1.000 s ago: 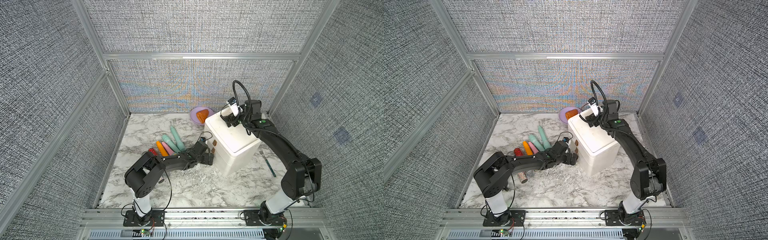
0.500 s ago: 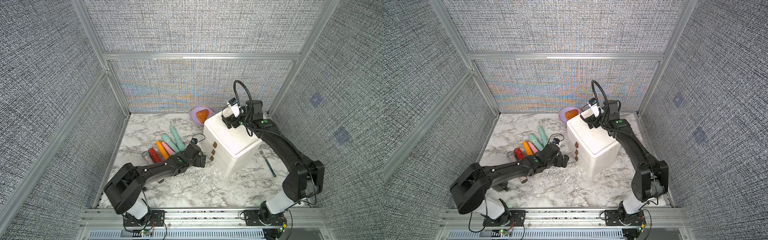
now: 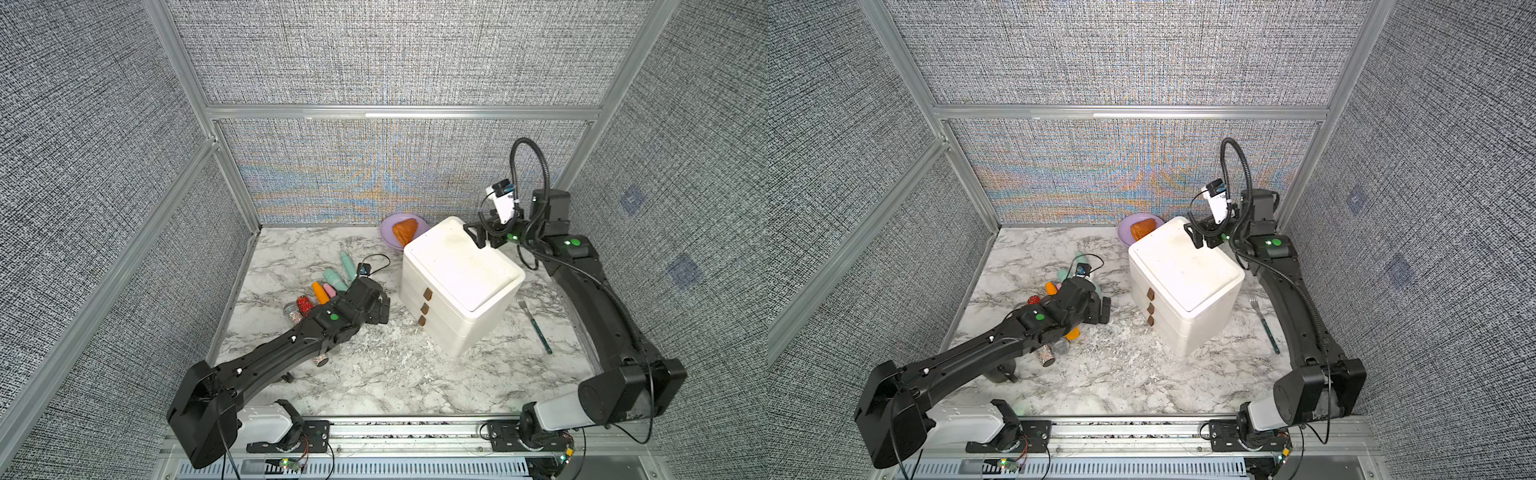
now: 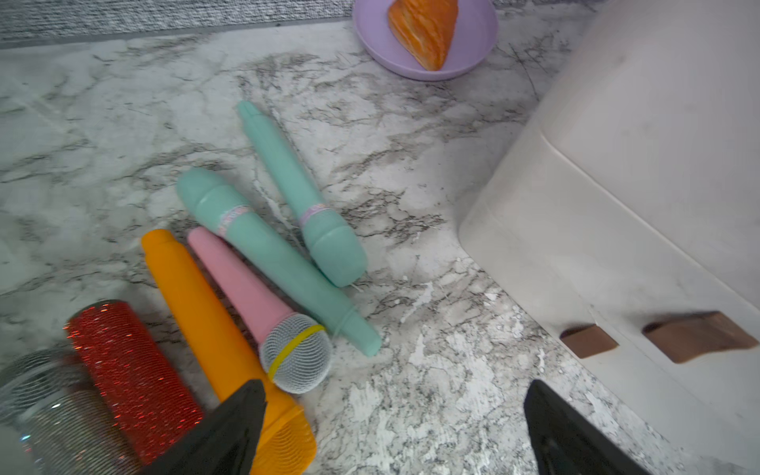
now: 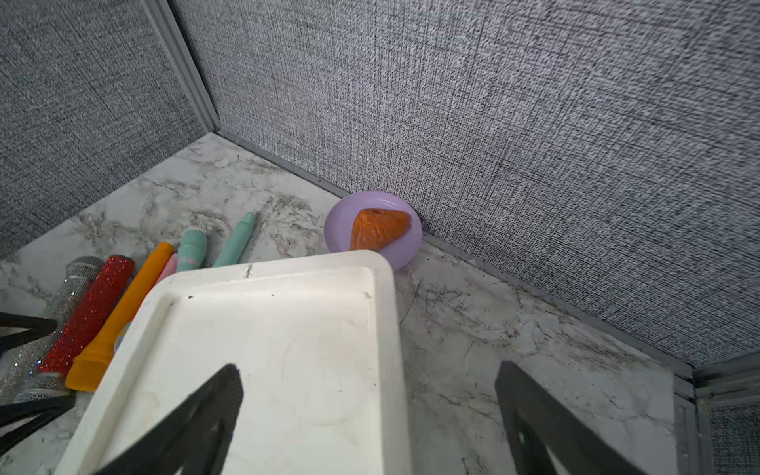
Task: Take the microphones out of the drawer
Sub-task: Reset both arms
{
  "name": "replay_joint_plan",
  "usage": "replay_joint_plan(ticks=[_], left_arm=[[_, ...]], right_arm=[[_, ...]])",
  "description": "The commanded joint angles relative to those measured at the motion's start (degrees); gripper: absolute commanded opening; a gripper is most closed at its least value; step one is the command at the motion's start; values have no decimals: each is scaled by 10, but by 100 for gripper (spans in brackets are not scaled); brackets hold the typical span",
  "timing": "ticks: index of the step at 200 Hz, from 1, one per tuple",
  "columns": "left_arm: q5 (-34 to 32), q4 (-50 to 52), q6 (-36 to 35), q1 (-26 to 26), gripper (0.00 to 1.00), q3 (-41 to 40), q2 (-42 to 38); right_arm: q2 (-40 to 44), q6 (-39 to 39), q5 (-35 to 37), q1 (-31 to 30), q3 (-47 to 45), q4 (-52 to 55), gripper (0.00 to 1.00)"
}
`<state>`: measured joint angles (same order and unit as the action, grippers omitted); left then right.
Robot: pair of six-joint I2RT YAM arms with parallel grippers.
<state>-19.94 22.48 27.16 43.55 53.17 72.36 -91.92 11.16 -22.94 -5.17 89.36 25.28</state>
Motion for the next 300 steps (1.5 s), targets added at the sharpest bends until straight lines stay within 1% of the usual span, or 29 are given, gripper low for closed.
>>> replay_joint_plan(ticks=[1, 19, 33, 45, 59, 70, 86, 93, 102, 113, 124, 138, 152, 167, 182, 198, 212, 224, 237, 245, 279, 300], left_arm=[[-9, 55, -15, -25, 100, 5, -32], [-53, 66, -19, -41, 100, -2, -65], [-65, 67, -38, -61, 100, -9, -92], [-54, 71, -51, -83, 100, -14, -115], [-60, 62, -49, -91, 100, -28, -150], [-46, 40, -52, -103, 100, -40, -173], [-41, 78, -32, -140, 100, -12, -158], [-69, 100, -20, -147, 100, 5, -144], [-122, 128, -7, -148, 100, 21, -122], [-152, 139, -10, -149, 100, 32, -102], [-144, 107, -50, -153, 100, 22, -93], [-141, 64, -68, -168, 100, 5, -92], [-104, -21, -97, -191, 100, -41, -109], [-91, -98, -90, -220, 100, -87, -128], [-83, -109, -84, -262, 100, -103, -124], [-25, -106, -99, -312, 100, -108, -101], [17, -129, -118, -345, 100, -126, -80], [4, -167, -131, -352, 100, -152, -72], [-31, -227, -138, -355, 100, -192, -75], [-33, -261, -151, -357, 100, -213, -75], [-53, -295, -158, -360, 100, -227, -45], [-56, -354, -175, -360, 100, -253, -30]], right_arm=[[7, -48, -10, 33, 3, -25, 98], [8, -76, 18, 67, -2, -29, 98], [9, -97, 30, 91, -14, -36, 98], [15, -112, 26, 116, -34, -50, 98], [18, -129, 31, 142, -61, -70, 98], [19, -140, 34, 158, -79, -81, 98], [18, -161, 41, 175, -105, -102, 98], [17, -166, 49, 179, -116, -109, 98], [15, -170, 67, 184, -130, -119, 98], [11, -173, 90, 185, -148, -135, 98], [5, -173, 113, 185, -164, -146, 98], [-6, -161, 112, 185, -188, -170, 98], [-11, -162, 103, 185, -231, -227, 98], [-14, -172, 103, 185, -277, -285, 98], [-9, -177, 114, 182, -323, -346, 98], [0, -179, 137, 175, -368, -404, 98], [3, -179, 169, 163, -393, -431, 98], [0, -178, 187, 154, -411, -457, 98], [0, -169, 183, 150, -441, -502, 98], [2, -171, 182, 150, -467, -532, 98], [0, -185, 168, 145, -479, -552, 98], [4, -188, 173, 137, -500, -579, 98]])
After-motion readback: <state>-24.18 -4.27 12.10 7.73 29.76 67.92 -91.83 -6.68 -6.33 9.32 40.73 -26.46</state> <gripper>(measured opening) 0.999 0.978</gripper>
